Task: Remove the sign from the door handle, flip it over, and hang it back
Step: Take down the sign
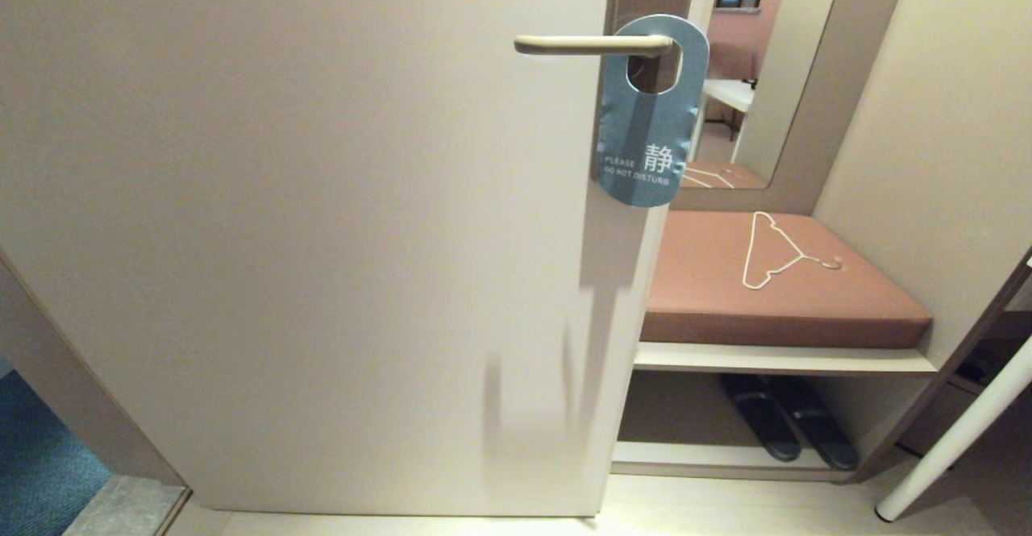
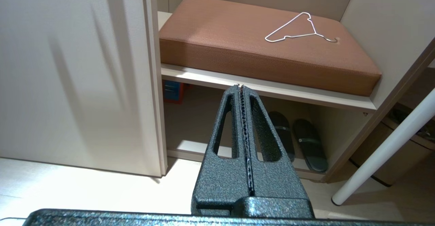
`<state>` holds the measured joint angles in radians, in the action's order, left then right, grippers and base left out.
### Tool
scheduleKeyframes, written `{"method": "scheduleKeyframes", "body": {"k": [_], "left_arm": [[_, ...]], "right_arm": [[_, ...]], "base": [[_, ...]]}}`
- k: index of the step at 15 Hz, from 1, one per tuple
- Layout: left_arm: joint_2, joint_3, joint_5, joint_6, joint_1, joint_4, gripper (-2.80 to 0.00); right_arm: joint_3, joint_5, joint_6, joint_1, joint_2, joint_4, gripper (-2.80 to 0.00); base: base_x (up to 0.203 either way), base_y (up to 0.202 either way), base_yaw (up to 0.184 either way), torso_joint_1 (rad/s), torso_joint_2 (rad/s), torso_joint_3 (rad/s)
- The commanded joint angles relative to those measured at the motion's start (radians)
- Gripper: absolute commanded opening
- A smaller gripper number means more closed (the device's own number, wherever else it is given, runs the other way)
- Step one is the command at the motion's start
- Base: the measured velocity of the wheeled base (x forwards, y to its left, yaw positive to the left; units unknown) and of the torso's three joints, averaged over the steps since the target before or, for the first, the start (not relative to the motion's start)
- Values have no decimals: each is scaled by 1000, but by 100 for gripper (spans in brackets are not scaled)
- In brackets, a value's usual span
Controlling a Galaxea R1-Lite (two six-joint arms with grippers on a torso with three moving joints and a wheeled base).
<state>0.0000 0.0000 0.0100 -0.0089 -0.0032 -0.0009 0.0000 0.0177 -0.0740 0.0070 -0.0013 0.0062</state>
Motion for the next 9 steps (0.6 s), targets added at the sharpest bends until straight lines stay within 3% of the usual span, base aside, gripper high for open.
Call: {"method": "scheduleKeyframes", "body": {"k": [1,7,9], "left_arm": [[0,0,1,0,0,-1,-280],[0,0,1,0,0,-1,-280],[0,0,1,0,0,-1,-280]], "right_arm": [[0,1,-3,-1,1,0,-280],[-1,4,-4,0,1,-5,-280],[-57,1,-3,0,1,3,-280]], "base": [[0,0,0,0,0,0],[0,0,0,0,0,0],[0,0,0,0,0,0]]}}
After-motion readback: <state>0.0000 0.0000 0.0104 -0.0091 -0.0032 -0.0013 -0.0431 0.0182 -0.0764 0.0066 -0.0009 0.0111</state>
